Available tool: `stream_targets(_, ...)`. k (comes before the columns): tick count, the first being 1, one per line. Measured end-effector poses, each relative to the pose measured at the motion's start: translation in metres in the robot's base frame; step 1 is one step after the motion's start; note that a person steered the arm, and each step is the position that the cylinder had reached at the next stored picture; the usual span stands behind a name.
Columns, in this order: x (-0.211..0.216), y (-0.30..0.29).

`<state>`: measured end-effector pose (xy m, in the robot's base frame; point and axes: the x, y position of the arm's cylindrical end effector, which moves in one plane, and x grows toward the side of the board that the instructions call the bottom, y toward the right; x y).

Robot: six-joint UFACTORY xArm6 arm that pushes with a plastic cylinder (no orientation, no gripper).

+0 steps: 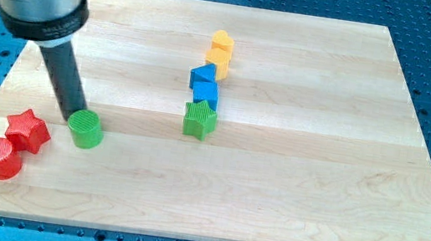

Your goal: Adjust the green circle below the green star

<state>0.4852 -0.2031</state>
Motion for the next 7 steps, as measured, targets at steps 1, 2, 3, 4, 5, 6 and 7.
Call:
stream_targets(1,0.027,-0.009)
stream_targets(2,0.029,0.084)
stream_targets(3,0.032,0.114)
stream_targets(4,0.061,0.098)
stream_targets(5,0.060,0.142)
stream_targets(6,0.060,0.149)
stream_targets(7,0.070,0.139)
